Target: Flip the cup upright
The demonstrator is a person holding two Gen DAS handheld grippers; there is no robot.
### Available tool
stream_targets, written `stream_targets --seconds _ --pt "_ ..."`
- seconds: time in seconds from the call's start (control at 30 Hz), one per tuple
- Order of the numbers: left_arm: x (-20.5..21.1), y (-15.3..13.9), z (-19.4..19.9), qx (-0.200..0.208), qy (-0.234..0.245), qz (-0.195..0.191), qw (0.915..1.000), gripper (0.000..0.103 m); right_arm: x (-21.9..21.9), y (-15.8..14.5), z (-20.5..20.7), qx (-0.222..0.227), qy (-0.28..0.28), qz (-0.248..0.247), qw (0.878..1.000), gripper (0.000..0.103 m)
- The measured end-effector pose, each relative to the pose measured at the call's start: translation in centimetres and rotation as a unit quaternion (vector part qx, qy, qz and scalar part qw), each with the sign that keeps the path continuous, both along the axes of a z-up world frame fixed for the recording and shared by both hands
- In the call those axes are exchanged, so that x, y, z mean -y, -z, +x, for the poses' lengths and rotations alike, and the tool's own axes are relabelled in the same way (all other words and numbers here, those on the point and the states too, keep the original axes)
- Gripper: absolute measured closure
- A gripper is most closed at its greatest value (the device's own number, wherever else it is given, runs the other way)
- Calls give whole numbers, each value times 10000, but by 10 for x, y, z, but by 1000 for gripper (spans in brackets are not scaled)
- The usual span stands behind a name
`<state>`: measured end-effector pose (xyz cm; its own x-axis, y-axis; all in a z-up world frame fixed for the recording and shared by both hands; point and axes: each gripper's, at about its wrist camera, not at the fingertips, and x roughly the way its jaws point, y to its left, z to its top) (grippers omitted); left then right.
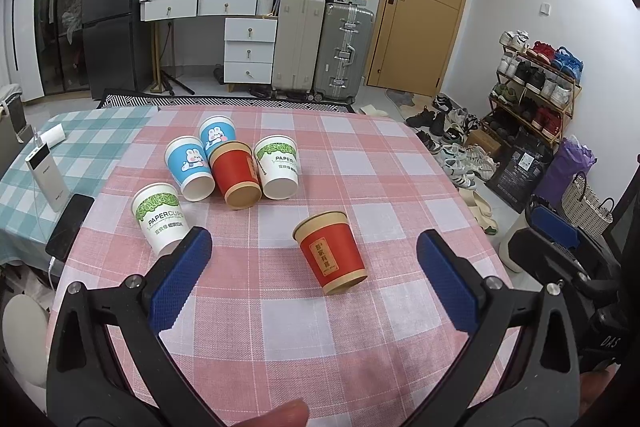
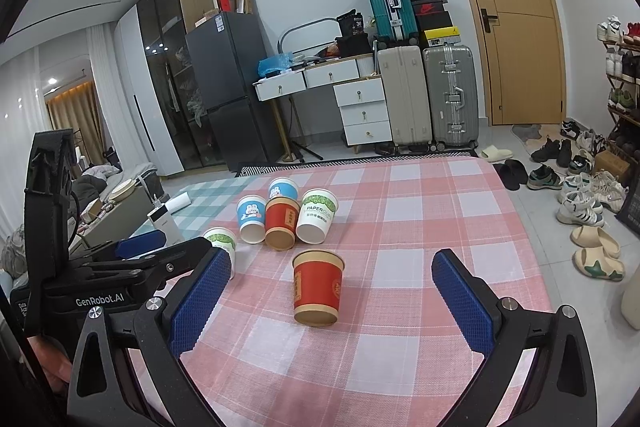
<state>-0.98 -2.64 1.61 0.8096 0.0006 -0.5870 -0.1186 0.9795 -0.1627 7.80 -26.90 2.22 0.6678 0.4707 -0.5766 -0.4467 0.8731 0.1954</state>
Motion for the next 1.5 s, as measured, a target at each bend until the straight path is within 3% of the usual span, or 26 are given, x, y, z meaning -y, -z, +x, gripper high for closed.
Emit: stream_targets --seconds 0.57,0.9,1.07,1.4,1.5 --pt "2 7 -2 -80 82 -44 9999 1 6 3 3 -43 85 52 9999 0" --pt "8 23 33 -477 321 30 9983 1 16 24 16 -237 175 53 9996 0" --pt "16 44 69 -787 436 45 9959 1 28 51 33 -512 300 72 9982 0" --pt "22 118 141 -1651 548 -279 9844 1 45 95 72 -1013 350 296 9938 0" --pt "22 132 151 -1797 580 -326 9815 7 46 104 79 -1098 292 391 9928 0"
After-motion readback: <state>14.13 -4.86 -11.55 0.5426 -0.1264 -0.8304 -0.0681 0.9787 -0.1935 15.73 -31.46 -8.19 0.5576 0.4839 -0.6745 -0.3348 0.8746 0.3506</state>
